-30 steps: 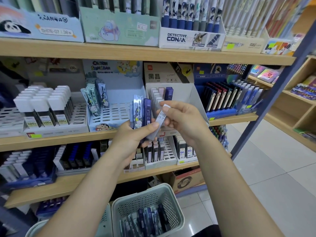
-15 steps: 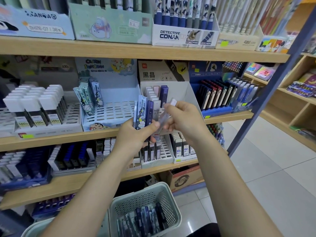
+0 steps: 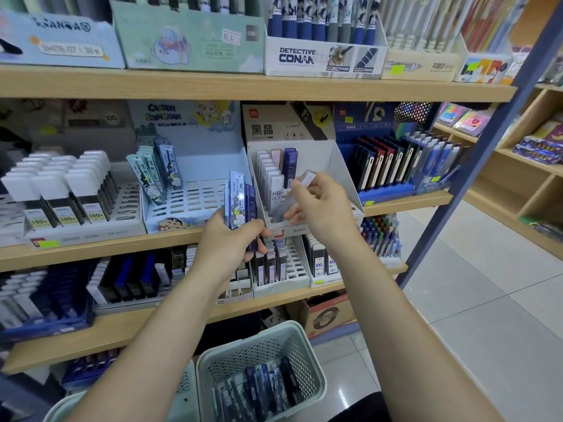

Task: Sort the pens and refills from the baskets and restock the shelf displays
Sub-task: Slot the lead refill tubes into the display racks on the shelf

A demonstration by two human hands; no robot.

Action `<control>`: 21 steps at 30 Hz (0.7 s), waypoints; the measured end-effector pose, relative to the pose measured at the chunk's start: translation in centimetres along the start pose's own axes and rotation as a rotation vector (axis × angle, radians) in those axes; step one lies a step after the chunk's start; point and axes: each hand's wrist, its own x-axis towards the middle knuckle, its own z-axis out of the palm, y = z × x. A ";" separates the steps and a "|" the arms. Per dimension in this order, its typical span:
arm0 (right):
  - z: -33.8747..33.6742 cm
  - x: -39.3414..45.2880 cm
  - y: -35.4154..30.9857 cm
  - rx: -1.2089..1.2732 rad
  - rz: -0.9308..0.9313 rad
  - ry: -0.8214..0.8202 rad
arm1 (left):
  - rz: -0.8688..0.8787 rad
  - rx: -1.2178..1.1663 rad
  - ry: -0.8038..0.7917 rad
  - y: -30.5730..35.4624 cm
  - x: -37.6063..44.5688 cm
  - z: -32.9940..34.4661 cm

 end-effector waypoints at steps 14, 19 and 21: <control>1.5 0.3 0.1 -0.380 -0.220 0.067 | 0.001 -0.037 -0.027 -0.3 0.1 -0.6; 1.7 0.4 0.4 -0.513 -0.300 0.130 | -0.006 -0.092 -0.013 -0.1 0.0 -0.8; 2.1 0.3 0.5 -0.519 -0.302 0.137 | -0.009 -0.119 -0.016 0.0 -0.1 -0.8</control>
